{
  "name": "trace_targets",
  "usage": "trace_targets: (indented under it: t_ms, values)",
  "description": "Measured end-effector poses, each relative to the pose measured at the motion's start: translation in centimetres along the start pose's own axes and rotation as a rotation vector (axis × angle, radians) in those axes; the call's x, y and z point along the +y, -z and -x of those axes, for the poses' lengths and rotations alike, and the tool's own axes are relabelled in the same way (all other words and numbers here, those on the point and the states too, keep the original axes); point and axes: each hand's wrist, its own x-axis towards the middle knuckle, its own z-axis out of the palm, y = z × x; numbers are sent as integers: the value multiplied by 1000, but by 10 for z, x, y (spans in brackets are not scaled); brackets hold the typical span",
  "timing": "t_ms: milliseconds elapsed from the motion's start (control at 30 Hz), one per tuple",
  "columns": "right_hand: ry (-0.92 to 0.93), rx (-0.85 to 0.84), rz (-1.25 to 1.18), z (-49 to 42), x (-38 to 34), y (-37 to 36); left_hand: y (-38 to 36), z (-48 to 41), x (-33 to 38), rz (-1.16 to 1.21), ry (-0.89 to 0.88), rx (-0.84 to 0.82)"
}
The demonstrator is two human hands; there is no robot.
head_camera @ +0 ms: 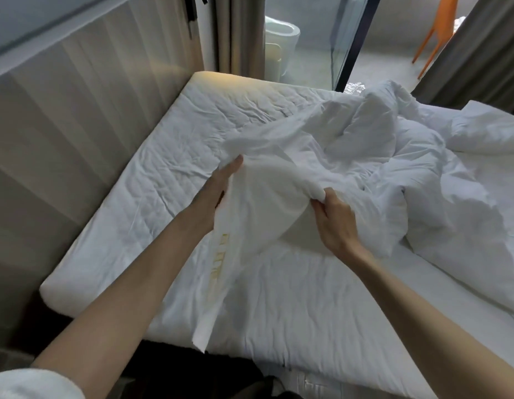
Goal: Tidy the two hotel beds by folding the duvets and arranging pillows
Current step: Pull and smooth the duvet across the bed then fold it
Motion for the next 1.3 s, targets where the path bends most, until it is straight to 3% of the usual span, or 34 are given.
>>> trace_targets:
  t_ms: [100,200,267,333,500,567,633,700,767,833,1033,1233,1300]
  values:
    - [46,-43,12,20,1,16,10,35,-49,-249,82,-44]
    - [91,-58,42,32,-7,36,16,74,-92,-327,246,-237]
    - [99,-31,46,31,-16,49,20,89,-115,-516,249,-362]
    - [109,10,36,27,-24,60,12,106,-139,-655,216,-364]
    - [59,26,51,22,-40,63,-27,132,-148,-160,229,-222]
    - [-4,17,37,24,-40,58,-20,141,-130,52,176,-253]
    - [-44,-7,45,29,-39,50,-8,135,-125,136,136,-132]
    - [-70,-34,61,36,-39,38,5,142,-119,224,223,-113]
    - [-100,-50,81,45,-44,23,24,142,-129,47,191,-122]
    - [-132,-55,99,51,-52,8,32,141,-142,-258,10,-31]
    - [-173,-20,144,55,-71,-15,53,147,-174,-465,-208,307]
    - [-225,0,162,58,-77,-22,57,165,-196,-798,-462,235]
    - [-246,-10,125,63,-75,-26,69,155,-194,-823,-457,213]
